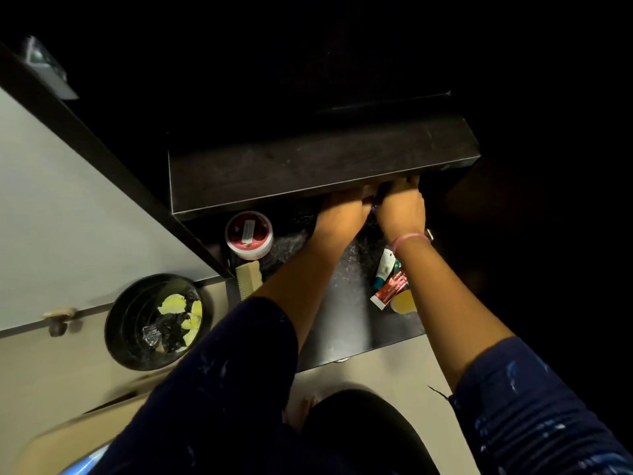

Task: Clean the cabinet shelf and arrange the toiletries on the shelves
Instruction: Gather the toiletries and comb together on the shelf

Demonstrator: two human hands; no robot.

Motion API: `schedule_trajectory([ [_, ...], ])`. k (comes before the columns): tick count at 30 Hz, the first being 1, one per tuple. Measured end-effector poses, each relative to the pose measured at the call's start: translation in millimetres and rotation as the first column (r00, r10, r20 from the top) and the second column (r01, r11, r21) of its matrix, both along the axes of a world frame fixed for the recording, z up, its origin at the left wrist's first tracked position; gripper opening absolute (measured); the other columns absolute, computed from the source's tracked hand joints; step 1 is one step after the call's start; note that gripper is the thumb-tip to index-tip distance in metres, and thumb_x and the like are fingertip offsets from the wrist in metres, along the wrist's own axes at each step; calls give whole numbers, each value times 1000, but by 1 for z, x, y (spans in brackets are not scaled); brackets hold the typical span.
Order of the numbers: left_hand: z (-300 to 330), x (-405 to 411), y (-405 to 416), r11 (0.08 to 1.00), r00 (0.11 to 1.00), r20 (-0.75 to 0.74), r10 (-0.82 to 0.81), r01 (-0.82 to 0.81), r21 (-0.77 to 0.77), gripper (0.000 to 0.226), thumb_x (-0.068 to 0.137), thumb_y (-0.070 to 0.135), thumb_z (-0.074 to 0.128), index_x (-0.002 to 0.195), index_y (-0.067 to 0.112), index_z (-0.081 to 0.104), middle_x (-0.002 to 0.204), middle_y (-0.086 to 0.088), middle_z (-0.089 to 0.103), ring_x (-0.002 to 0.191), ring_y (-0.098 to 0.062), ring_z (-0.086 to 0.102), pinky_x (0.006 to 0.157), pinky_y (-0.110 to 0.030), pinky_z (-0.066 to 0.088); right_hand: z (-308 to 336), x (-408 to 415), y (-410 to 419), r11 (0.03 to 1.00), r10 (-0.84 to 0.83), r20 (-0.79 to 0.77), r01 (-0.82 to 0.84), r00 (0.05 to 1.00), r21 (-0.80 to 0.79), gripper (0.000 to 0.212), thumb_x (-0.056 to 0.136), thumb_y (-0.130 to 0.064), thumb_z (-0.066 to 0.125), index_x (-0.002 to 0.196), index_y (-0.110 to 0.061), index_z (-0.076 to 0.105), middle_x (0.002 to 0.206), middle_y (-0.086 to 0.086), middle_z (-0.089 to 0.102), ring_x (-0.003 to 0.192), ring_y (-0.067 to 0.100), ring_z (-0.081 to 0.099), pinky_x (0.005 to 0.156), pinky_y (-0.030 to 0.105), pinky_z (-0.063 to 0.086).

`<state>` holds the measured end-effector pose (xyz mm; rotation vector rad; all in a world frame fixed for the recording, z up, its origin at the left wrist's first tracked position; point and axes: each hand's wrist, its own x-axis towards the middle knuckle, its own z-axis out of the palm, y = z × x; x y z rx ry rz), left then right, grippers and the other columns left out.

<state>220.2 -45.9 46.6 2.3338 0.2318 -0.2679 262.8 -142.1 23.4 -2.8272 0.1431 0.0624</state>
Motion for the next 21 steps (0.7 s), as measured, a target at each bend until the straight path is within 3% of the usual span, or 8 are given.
schedule_trajectory([
  [2,0,1,2,997,996,-61,-58,54,-55,42,101,30,33,133,7,48,138,-17,49,127,-31,45,100,-32,34,3,2,0,1000,17,5,-17,1000,26,28,89,-9,52,115,-2,59,120,23,57,100,39,62,79,36,50],
  [5,-7,2,12,987,986,-35,-160,161,23,43,101,31,36,133,6,49,141,-14,48,131,-26,43,95,-23,32,12,0,2,999,35,-18,-35,999,-11,21,90,-8,53,107,1,62,113,23,62,98,40,63,78,38,51],
  [9,4,-11,21,998,1000,-5,-16,15,-63,43,99,34,41,133,9,50,138,-15,50,128,-29,45,98,-25,32,29,-23,7,998,55,56,-56,997,22,33,85,-13,58,114,3,57,119,24,55,103,43,57,85,41,48],
  [12,8,-35,40,997,956,284,75,-72,-19,39,89,31,62,121,8,61,122,-15,63,115,-29,58,97,-29,38,43,-52,15,981,29,77,-43,997,187,35,87,-19,60,114,2,54,122,22,50,107,40,54,90,42,44],
  [15,8,-68,68,991,845,521,118,-136,-4,24,75,20,76,92,5,73,86,-13,74,80,-26,70,73,-21,42,45,-85,27,928,58,99,-90,993,362,37,80,-25,70,108,-5,58,114,16,55,106,34,55,88,41,43],
  [18,8,-99,94,986,876,456,160,-164,-31,26,77,26,73,97,9,73,90,-7,74,82,-20,69,73,-18,44,36,-115,42,890,102,65,-120,993,439,37,75,-28,75,105,-9,62,109,12,59,100,29,59,87,41,48],
  [21,-2,-119,110,976,902,387,193,-218,20,37,79,34,65,101,6,71,88,-11,74,79,-22,69,70,-33,55,26,-138,56,883,127,-5,-111,992,457,37,78,-31,74,106,-11,61,111,8,58,100,23,57,87,35,48],
])
